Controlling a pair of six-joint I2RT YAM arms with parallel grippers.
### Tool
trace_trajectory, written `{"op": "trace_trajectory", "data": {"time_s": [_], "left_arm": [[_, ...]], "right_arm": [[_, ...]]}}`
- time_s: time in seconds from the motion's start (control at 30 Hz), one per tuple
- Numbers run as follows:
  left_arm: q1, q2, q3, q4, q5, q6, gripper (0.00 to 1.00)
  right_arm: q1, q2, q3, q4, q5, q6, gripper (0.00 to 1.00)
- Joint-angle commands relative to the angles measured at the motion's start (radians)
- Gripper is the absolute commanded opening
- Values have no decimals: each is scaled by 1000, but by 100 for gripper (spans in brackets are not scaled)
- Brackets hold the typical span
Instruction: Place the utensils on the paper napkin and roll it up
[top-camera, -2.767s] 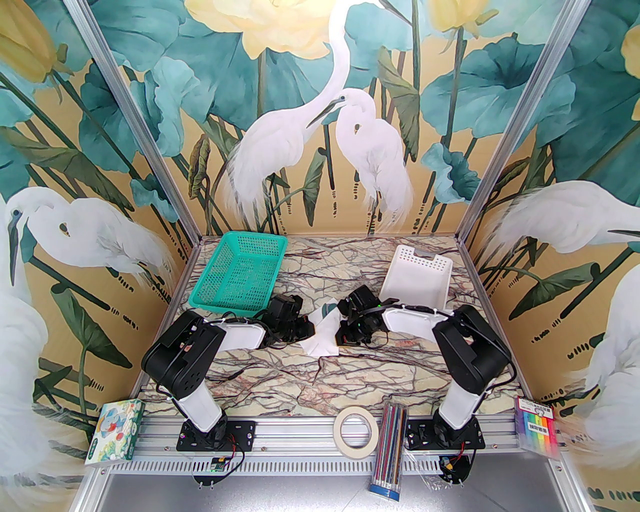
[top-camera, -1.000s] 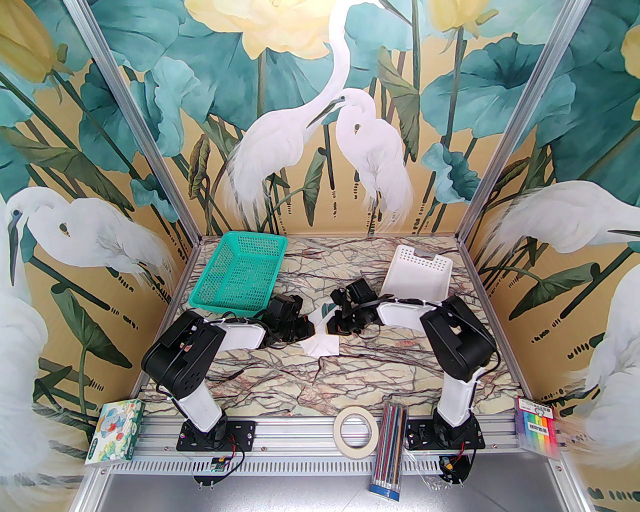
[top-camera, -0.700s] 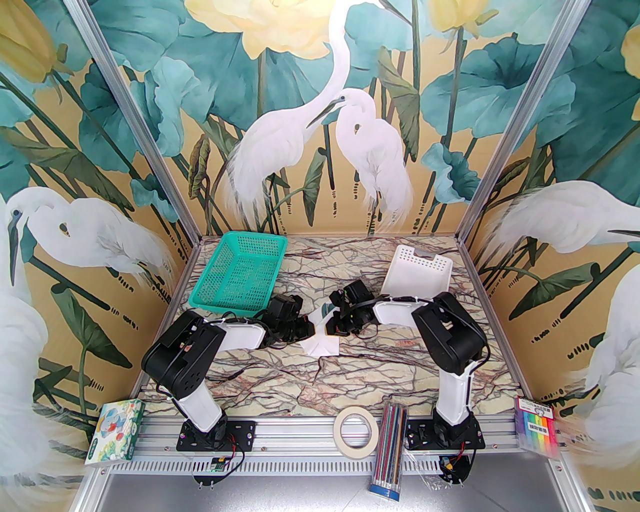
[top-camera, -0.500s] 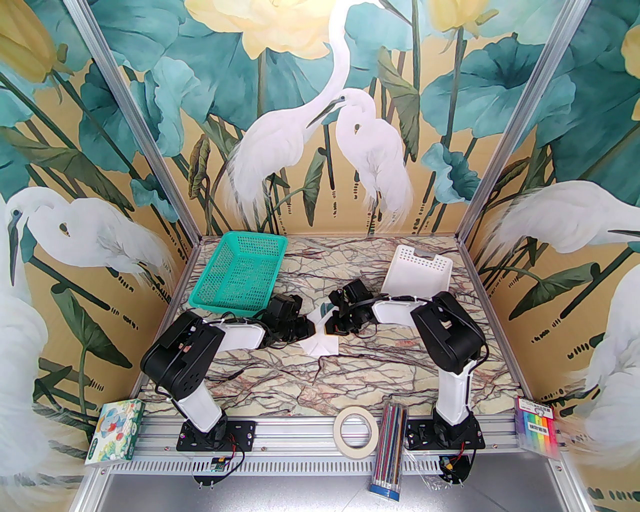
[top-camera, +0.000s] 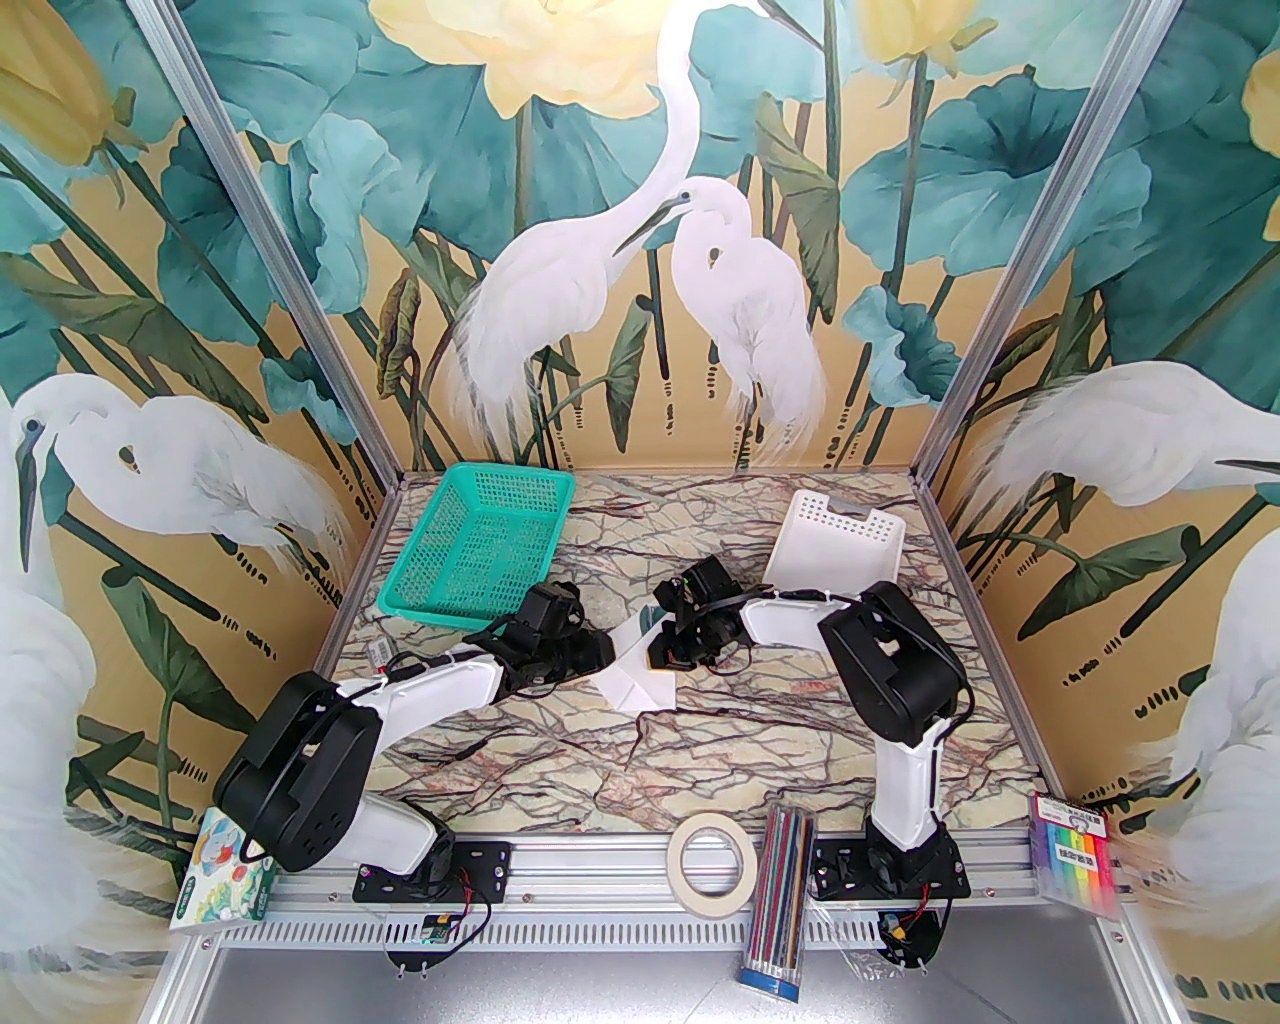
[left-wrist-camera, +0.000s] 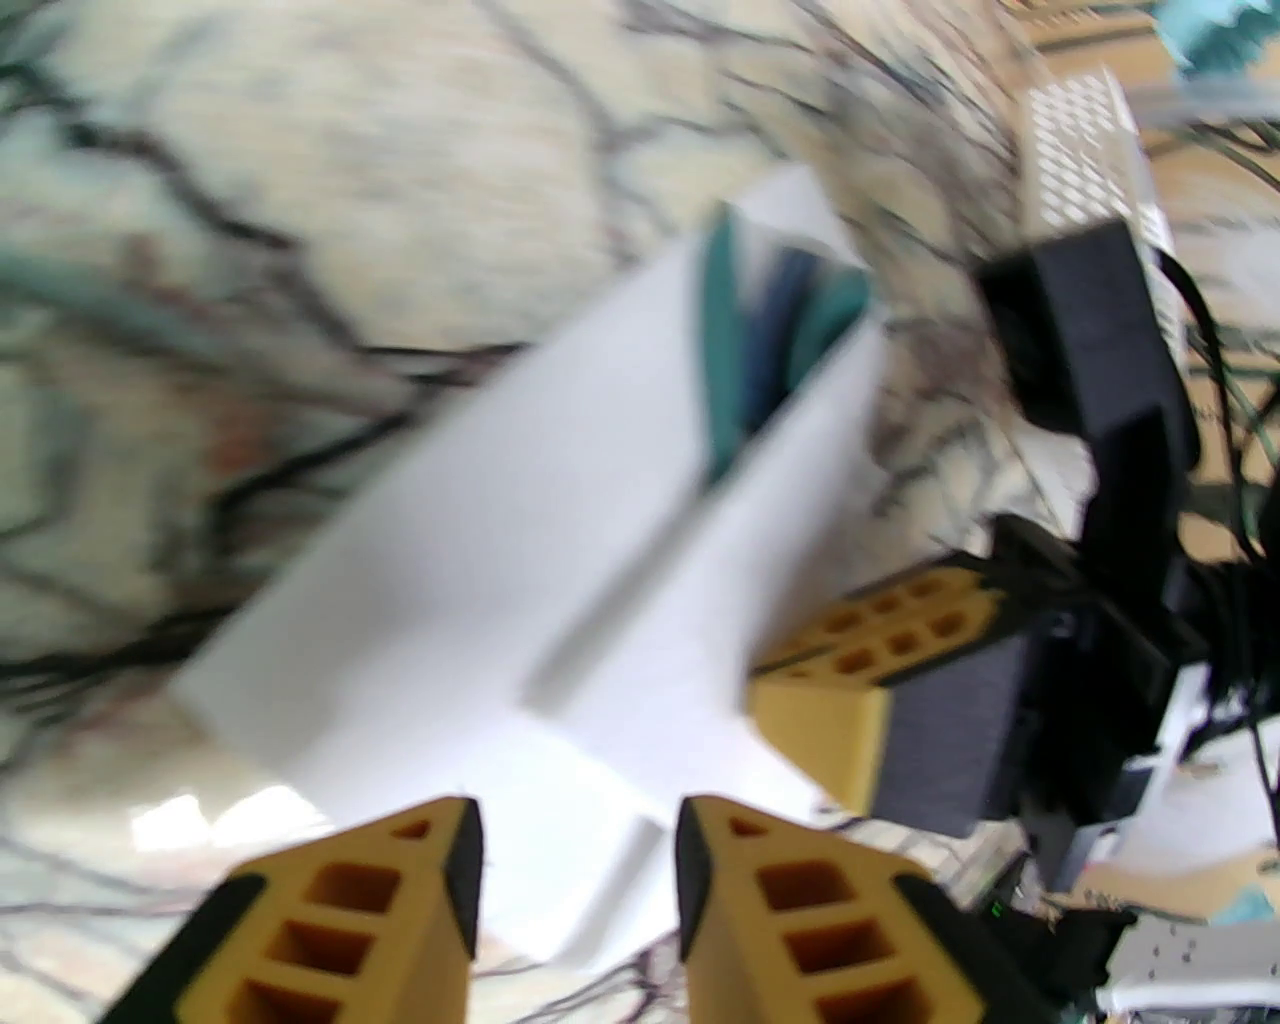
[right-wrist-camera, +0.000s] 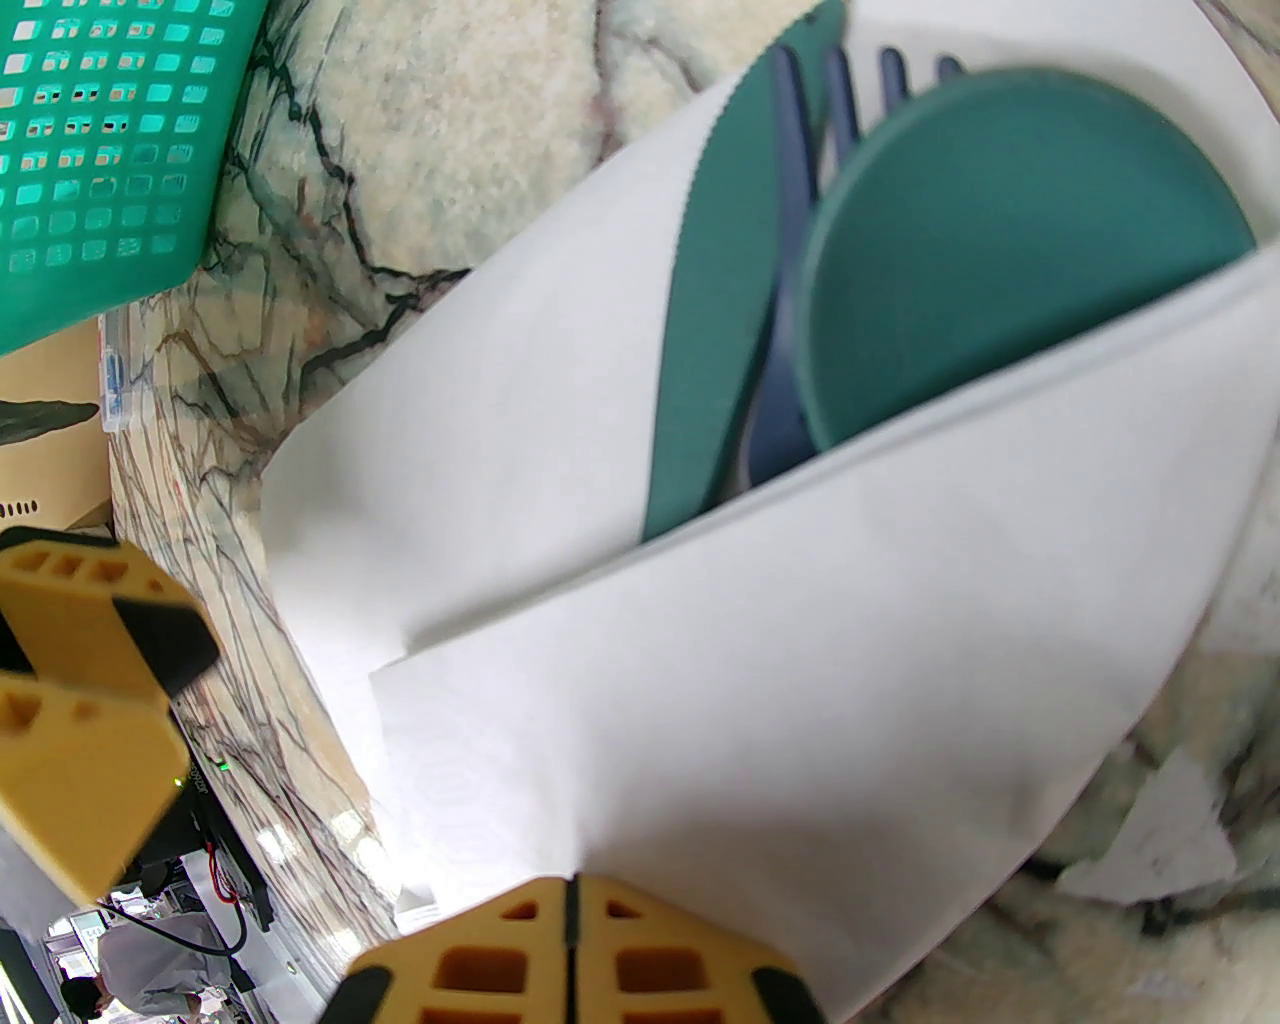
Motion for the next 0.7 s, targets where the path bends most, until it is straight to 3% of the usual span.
{"op": "trace_trajectory", "data": {"time_s": [0.0,0.23,0.67], "left_arm": [[9,0,2,-106,-132,-45,44],[9,56,19,-103,-182,-75,47],[10,120,25,35,-95,-77,46]], "right_arm": [[13,39,-3,-68,62,-30,9],[17,38,-5,-70,64,-31,9],[21,38,-8,-66,68,-30,9]]}}
